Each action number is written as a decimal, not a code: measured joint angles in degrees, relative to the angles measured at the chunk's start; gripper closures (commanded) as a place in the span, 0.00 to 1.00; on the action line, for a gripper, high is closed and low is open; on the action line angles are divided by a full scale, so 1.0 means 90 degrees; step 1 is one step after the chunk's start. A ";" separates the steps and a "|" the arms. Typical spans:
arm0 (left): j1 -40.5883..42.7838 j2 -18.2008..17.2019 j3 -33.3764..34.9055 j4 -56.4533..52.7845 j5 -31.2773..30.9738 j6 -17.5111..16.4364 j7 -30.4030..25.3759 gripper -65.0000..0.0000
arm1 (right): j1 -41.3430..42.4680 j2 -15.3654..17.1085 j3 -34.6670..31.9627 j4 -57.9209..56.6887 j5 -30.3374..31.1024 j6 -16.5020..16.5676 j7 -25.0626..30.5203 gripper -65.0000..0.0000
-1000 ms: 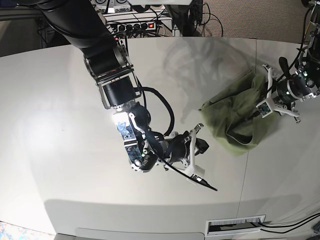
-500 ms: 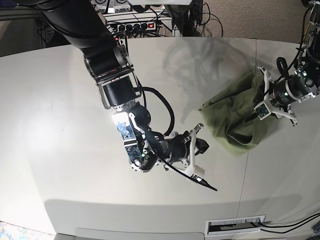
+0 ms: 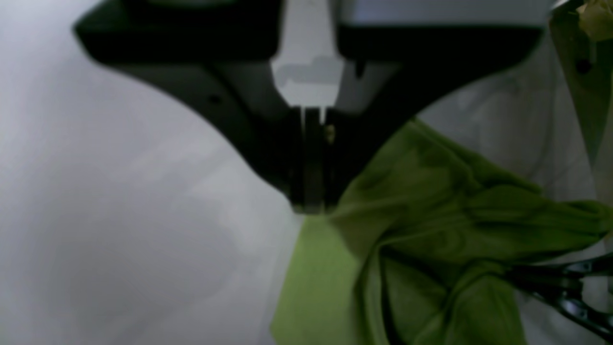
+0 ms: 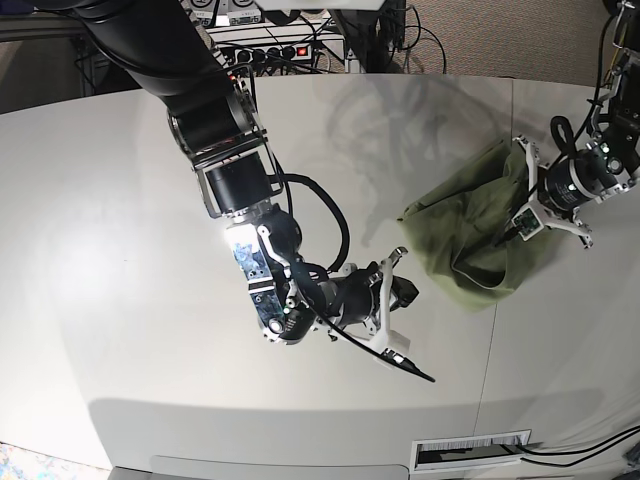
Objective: Fold the T-shirt properly
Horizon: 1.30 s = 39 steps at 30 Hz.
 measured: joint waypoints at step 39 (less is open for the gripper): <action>0.0034 0.0061 0.0000 0.0294 0.0532 -0.0345 0.0117 0.70 | 0.0000 0.0000 0.0000 0.0000 0.0000 0.0000 0.0024 1.00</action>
